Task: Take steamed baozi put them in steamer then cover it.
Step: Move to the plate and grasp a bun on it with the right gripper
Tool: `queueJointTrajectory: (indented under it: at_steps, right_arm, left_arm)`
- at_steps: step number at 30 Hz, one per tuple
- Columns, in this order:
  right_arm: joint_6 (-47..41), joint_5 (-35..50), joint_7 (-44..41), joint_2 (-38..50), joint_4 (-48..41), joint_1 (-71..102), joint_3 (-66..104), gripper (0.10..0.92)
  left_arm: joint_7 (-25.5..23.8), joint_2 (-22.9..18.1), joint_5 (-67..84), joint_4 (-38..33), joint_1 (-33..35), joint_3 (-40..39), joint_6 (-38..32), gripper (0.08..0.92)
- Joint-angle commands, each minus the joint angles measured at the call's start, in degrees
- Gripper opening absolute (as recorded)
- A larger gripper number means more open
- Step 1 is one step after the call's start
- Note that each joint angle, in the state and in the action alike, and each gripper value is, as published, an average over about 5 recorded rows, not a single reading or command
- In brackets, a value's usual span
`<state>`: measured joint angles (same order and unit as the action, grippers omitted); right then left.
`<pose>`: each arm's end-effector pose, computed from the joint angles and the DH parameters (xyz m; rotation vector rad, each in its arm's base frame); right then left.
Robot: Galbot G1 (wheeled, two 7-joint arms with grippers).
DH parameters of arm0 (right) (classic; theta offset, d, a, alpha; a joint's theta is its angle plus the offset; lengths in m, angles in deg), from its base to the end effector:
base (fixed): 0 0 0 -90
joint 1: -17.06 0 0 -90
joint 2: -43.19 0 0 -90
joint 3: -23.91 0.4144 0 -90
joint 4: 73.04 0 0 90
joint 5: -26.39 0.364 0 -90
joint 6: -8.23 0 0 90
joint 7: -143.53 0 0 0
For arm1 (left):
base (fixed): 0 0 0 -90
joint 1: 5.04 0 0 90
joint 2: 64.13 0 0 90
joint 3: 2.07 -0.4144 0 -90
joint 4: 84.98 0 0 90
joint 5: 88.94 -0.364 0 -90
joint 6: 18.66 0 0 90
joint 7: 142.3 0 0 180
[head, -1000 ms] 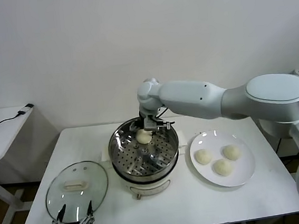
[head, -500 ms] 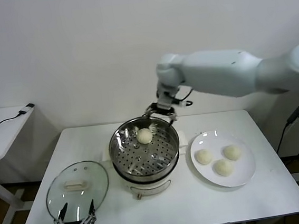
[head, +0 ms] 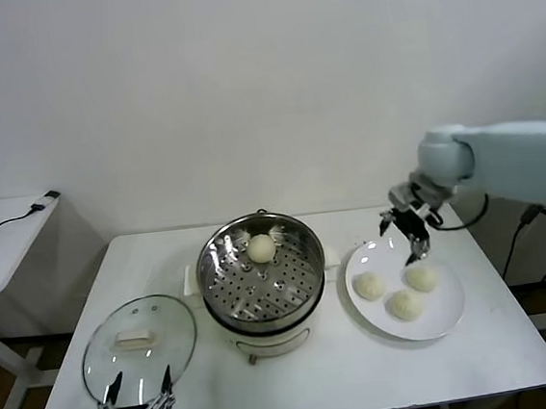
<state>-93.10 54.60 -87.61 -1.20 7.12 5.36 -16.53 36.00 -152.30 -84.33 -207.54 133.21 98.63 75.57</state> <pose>0.5647 -0.1496 -0.1206 1.3728 -1.2800 1.3868 0.0392 0.0639 -0.3691 0.1496 -2.7975 -0.0792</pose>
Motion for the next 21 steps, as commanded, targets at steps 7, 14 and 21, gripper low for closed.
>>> queueJointTrajectory:
  at_steps: [7,14,21]
  right_arm:
    - [-14.0,-0.14,8.32,-2.38,-9.37,22.22,15.29,0.823]
    - [-14.03,0.78,8.72,-5.54,-12.45,24.79,17.6,0.823]
    - [-13.39,1.1,8.8,-7.24,-15.2,25.42,18.33,0.823]
  left_arm:
    - [-0.03,-0.45,-0.23,0.3,-0.14,0.14,0.26,0.823]
    - [-0.03,-0.43,-0.23,0.58,-0.1,0.37,0.32,0.823]
    - [-0.04,-0.38,-0.24,1.12,-0.32,0.3,0.25,0.823]
